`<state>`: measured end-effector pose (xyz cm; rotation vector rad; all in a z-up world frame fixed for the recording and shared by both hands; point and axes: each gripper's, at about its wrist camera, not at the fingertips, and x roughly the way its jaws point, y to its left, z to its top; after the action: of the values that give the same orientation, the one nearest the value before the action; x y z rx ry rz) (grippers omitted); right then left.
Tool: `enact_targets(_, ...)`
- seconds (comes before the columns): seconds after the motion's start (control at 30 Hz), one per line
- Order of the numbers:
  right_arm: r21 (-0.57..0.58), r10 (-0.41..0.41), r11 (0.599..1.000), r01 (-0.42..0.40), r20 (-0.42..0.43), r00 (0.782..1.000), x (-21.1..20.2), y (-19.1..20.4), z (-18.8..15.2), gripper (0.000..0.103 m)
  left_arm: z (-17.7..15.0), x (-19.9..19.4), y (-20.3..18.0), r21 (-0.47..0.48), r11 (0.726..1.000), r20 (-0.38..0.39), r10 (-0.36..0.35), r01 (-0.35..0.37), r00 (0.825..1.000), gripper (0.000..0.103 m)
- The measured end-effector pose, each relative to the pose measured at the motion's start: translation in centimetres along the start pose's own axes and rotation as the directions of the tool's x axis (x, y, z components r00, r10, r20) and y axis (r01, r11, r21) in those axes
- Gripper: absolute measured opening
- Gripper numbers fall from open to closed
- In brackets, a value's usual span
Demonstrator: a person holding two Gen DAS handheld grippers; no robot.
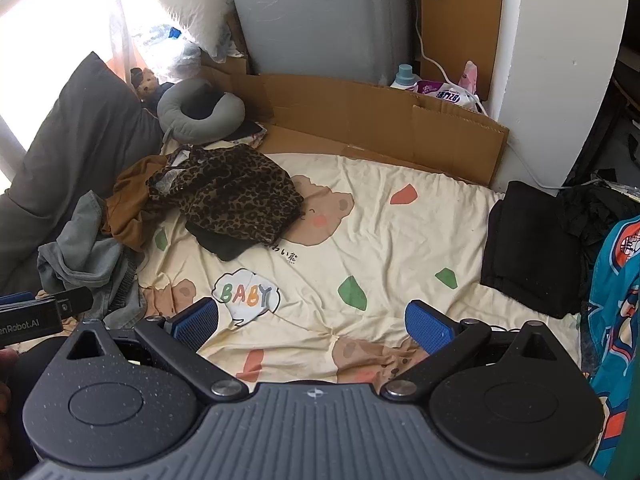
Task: Fold clothes
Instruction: 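Move both tools toward the leopard-print garment on the clothes pile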
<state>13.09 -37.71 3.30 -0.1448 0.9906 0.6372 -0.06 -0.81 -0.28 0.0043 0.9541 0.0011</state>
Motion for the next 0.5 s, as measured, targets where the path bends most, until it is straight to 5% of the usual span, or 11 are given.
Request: enact_targets(0.5,0.012,0.009,1.0,-0.009,0.0,1.0,-0.11,-0.29,0.09,0.102,-0.43,0.04,-0.53,0.017,1.0,0.012,-0.024,0.023,1.0,0.101)
